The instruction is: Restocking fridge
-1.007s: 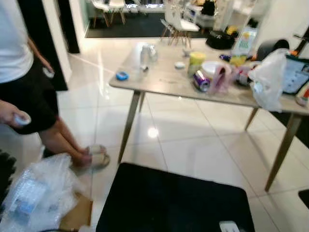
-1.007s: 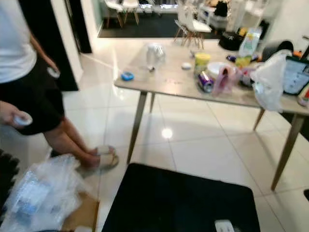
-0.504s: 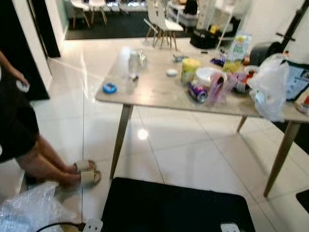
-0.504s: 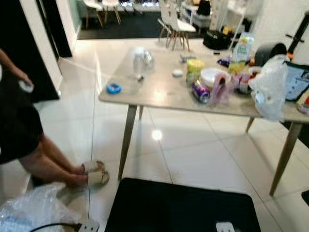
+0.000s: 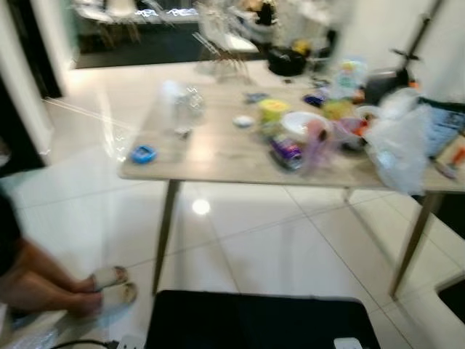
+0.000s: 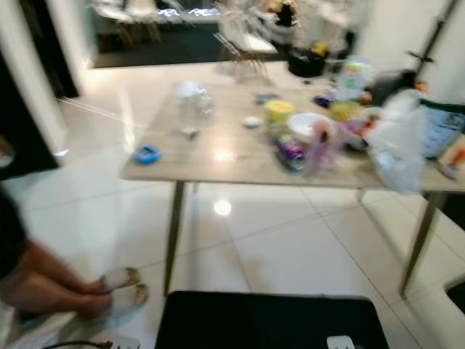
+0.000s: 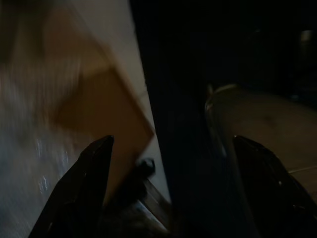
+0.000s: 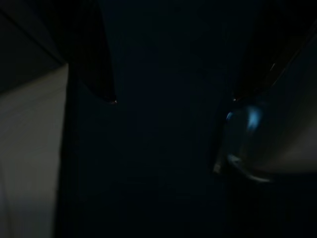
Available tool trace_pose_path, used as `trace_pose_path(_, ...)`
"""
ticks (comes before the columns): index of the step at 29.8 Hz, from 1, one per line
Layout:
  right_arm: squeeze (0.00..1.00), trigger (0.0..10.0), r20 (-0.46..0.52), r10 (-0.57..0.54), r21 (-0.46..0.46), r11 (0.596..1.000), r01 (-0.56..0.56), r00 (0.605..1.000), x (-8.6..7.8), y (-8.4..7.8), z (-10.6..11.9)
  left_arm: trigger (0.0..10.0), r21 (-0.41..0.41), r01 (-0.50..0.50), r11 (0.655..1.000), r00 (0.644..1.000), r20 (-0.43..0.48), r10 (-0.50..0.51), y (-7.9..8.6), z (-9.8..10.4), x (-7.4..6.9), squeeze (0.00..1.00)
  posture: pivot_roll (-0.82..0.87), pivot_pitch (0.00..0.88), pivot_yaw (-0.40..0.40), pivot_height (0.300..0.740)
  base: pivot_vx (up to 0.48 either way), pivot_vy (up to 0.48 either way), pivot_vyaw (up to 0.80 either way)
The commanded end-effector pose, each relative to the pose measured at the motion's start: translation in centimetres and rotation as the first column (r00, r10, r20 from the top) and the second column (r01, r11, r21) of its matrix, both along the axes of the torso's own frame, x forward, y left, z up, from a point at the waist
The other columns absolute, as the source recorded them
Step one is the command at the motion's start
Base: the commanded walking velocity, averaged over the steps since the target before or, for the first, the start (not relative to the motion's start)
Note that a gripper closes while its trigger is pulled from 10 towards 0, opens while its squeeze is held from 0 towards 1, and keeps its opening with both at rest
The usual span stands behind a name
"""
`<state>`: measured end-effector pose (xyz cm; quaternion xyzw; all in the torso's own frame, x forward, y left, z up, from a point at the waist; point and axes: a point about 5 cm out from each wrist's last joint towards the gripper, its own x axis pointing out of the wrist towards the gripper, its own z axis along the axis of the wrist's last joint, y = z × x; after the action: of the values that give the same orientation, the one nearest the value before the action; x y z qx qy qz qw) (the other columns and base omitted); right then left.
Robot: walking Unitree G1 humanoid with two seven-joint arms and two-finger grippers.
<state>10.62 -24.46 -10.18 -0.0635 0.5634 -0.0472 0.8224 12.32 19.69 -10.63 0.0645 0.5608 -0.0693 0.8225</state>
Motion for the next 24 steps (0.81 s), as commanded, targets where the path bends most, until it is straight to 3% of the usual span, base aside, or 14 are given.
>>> trace_pose_path(1,0.0,10.0,0.034,0.01,-0.005,1.0,-0.01,0.999,1.25,0.09,0.34,10.0,-0.021,0.014,1.0,0.999,-0.039,-0.015,-0.73,-0.44,-1.18,0.0,0.08,0.0,-0.031,0.74,0.334,0.0,0.0)
trace_pose_path(10,0.0,10.0,0.034,-0.002,0.005,1.0,0.002,0.999,1.11,0.28,0.25,10.0,-0.021,0.01,1.0,0.999,-0.043,-0.011,-0.76,-0.49,-1.34,0.0,0.08,0.0,-0.03,0.74,0.336,0.0,-0.6)
trace_pose_path(16,0.0,10.0,0.043,0.005,0.003,1.0,-0.005,0.999,1.21,0.28,0.29,10.0,-0.018,0.009,1.0,0.999,-0.041,-0.009,-0.77,-0.49,-1.33,0.0,0.08,0.0,-0.031,0.74,0.32,0.0,0.0)
trace_pose_path(24,0.0,10.0,0.044,0.01,0.004,1.0,-0.01,0.999,1.28,0.32,0.3,10.0,-0.026,-0.023,0.999,1.0,-0.019,0.023,-0.85,-0.4,-0.98,0.0,0.08,0.0,-0.032,0.74,0.0,0.0,0.0)
